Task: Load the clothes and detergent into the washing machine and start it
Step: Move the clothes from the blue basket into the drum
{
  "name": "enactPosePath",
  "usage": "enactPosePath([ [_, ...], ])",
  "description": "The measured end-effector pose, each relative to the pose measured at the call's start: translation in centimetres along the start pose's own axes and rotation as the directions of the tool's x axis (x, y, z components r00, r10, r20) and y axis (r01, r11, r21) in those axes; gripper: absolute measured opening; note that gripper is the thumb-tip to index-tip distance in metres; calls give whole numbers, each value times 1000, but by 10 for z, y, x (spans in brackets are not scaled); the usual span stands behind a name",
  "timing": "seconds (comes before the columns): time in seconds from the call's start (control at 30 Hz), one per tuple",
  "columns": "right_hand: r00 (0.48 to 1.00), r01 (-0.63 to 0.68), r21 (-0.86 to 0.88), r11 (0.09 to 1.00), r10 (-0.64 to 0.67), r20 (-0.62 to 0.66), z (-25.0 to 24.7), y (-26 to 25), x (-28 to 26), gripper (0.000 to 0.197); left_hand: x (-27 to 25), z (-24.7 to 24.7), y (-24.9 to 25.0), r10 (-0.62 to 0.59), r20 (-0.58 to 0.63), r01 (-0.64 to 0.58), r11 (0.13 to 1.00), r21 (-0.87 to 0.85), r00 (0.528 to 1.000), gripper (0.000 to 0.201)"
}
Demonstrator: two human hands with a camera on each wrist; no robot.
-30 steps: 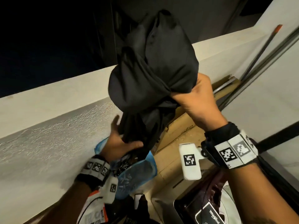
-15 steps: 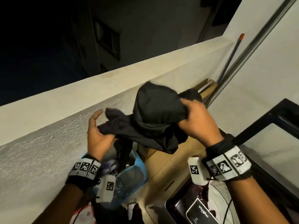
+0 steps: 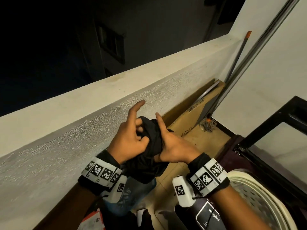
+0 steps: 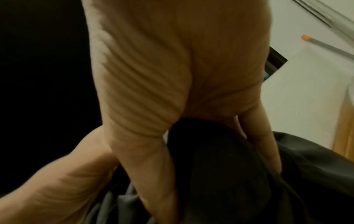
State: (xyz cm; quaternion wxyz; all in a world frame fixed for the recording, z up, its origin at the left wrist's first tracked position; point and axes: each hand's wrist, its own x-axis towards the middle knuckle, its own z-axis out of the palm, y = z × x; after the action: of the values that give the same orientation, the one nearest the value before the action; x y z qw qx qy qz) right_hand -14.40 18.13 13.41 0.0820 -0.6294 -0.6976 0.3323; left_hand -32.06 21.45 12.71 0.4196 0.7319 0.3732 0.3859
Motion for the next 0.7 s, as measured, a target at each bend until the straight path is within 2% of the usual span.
enactPosePath([
  [0.1,994,101,6,995,-100,-50,9,3,-4,139,2,-2,7,26,176,-43,995,92,984,103],
  [0.13,988,140,18,990,-138,-75,12,4,-5,132,3,-4,9,27,216,-54,992,118,976,104],
  [0.2,975,194,53,980,-187,-124,14,6,-7,104,2,-6,15,31,265,-66,990,126,964,104],
  [0.27,970,184,77,980,-169,-172,13,5,-12,73,-1,-8,21,38,304,-75,991,111,952,104],
  [0.37,966,105,60,993,-88,-242,14,8,-21,59,-4,-12,31,69,341,-118,985,125,937,102],
  [0.43,943,85,-58,995,-99,-317,15,13,-27,58,-4,-16,37,105,303,-140,986,96,947,101],
  [0.5,921,64,-243,968,-151,-358,14,21,-36,58,-3,-19,38,159,215,-173,984,51,964,93],
  [0.63,899,-72,-532,844,-176,-400,1,37,-68,74,8,-4,34,222,43,-226,959,173,974,69],
  [0.7,866,-184,-575,797,-146,-479,-7,45,-90,75,14,13,28,217,37,-219,946,237,975,65],
])
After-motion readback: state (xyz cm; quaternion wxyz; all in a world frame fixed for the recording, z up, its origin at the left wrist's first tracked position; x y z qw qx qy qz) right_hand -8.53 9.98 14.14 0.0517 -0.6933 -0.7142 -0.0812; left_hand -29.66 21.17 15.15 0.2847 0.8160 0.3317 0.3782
